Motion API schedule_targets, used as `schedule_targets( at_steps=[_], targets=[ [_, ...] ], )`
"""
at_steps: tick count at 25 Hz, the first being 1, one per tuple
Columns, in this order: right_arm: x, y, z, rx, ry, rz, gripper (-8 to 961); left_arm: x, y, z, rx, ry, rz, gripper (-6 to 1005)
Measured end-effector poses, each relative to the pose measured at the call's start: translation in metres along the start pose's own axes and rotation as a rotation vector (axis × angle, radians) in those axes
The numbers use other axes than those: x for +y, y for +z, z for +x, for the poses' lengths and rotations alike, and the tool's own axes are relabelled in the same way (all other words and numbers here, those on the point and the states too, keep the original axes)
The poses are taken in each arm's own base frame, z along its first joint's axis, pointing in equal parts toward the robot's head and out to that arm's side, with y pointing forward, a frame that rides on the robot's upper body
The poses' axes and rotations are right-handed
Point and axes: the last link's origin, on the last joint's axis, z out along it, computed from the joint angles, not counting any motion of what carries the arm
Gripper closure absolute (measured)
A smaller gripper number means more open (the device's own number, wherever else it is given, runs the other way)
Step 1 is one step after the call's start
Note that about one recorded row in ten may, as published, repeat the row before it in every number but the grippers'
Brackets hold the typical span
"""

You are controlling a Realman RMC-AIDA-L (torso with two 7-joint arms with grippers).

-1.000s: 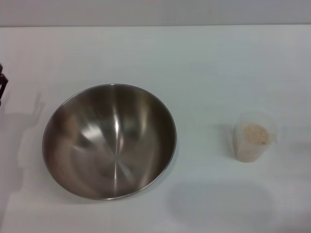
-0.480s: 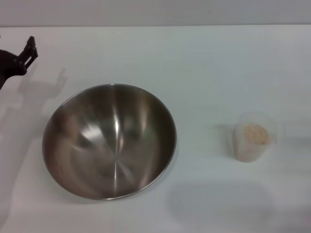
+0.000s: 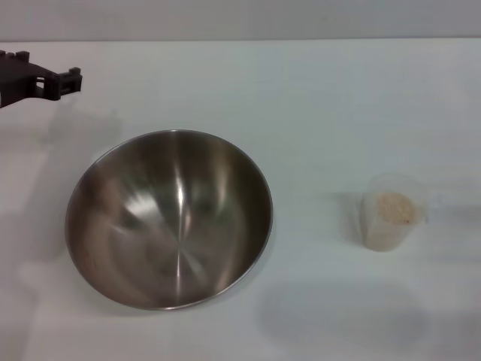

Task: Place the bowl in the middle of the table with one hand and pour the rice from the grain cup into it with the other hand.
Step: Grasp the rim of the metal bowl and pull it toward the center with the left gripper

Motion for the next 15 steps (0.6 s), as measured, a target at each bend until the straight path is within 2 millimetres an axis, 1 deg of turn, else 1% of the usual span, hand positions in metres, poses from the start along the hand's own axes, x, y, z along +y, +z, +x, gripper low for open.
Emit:
schedule_targets(
  at_steps=[1, 3, 4, 7, 10, 15],
  targets=[
    [0.000, 0.000, 0.000, 0.001, 0.000, -0.002, 134, -0.001, -0.002, 0.003, -0.014, 0.001, -0.005, 188],
    [0.001, -0.001, 0.000, 0.003, 0.001, -0.004, 135, -0.002, -0.014, 0.016, -0.076, 0.002, -0.050, 188],
    [0.001, -0.001, 0.000, 0.004, 0.001, -0.004, 135, -0.002, -0.014, 0.016, -0.076, 0.002, -0.050, 188],
    [-0.001, -0.003, 0.000, 0.007, -0.002, -0.002, 134, -0.001, -0.026, 0.023, -0.122, -0.015, -0.113, 187],
    [-0.001, -0.003, 0.001, 0.009, -0.004, -0.001, 134, -0.002, -0.037, 0.022, -0.140, -0.021, -0.140, 187],
    [-0.002, -0.004, 0.001, 0.015, -0.006, 0.000, 134, 0.010, -0.053, 0.015, -0.218, -0.010, -0.230, 187]
  ],
)
